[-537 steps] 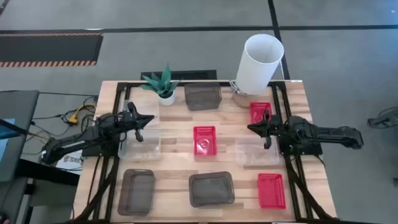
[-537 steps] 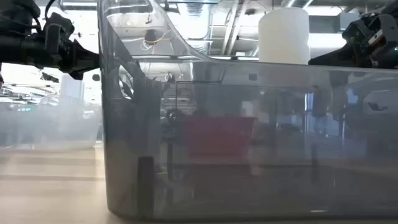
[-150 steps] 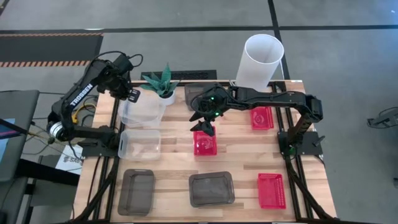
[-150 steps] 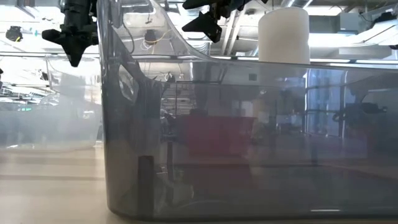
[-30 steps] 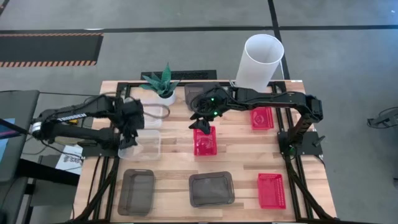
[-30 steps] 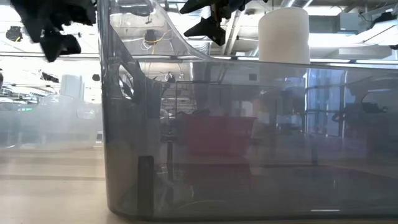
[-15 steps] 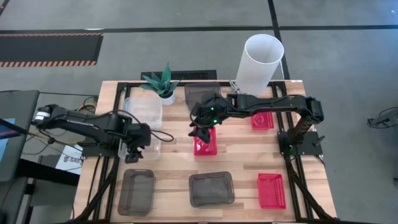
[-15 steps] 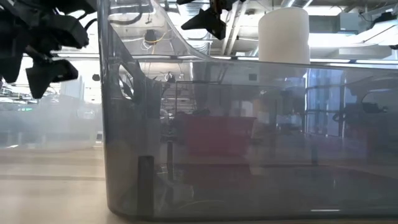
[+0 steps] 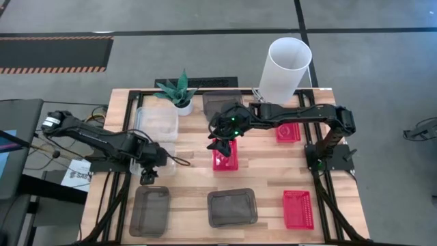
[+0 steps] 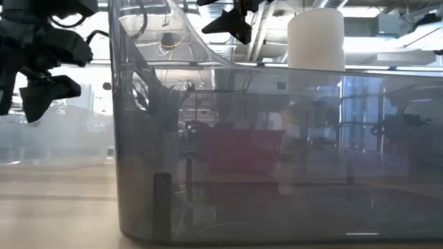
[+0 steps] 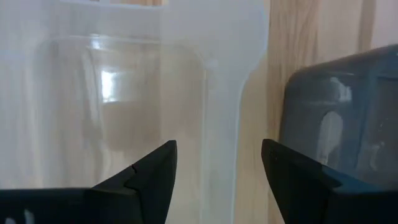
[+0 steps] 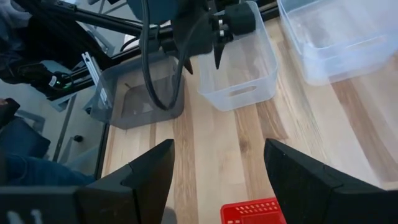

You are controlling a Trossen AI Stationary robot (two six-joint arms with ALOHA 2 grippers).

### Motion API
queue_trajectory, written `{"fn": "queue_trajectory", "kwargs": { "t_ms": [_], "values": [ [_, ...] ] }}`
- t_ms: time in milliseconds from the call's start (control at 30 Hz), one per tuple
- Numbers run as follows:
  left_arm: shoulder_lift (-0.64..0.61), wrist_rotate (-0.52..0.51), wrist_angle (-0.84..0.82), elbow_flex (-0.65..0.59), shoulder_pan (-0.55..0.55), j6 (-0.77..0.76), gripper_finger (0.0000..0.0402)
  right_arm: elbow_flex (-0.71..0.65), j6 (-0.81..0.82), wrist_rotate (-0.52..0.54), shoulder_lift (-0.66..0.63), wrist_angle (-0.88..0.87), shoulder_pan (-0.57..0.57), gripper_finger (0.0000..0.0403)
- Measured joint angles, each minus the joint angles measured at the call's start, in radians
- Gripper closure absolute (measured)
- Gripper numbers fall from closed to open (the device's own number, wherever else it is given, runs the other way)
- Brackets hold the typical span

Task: Stack baskets by color
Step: Stack the bottom transparent bin on the top transparent bin

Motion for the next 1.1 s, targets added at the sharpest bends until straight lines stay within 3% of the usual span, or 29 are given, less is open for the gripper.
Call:
{"fn": "queue_trajectory", "kwargs": {
  "t_ms": [333,500,733,900,1100],
  "values": [
    [0.175,-0.008,0.079,0.0,-0.016,0.012,0.0187,0.0,-0.003,0.0,0.0,-0.001,-0.005,0.0133],
    [0.197,-0.012,0.091,0.0,-0.016,0.032,0.0243,0.0,-0.003,0.0,0.0,-0.005,-0.004,0.0133],
    [0.198,-0.003,0.089,0.0,-0.016,0.037,0.0381,0.0,-0.004,0.0,0.0,-0.008,-0.004,0.0133],
    [0.197,0.013,0.063,0.039,-0.016,0.039,0.0398,0.0,-0.004,0.0,0.0,-0.009,-0.005,0.0133],
    [0.197,-0.012,-0.093,0.243,-0.016,0.12,0.0401,0.0,-0.004,0.0,0.0,-0.008,-0.012,0.0133]
  ]
}}
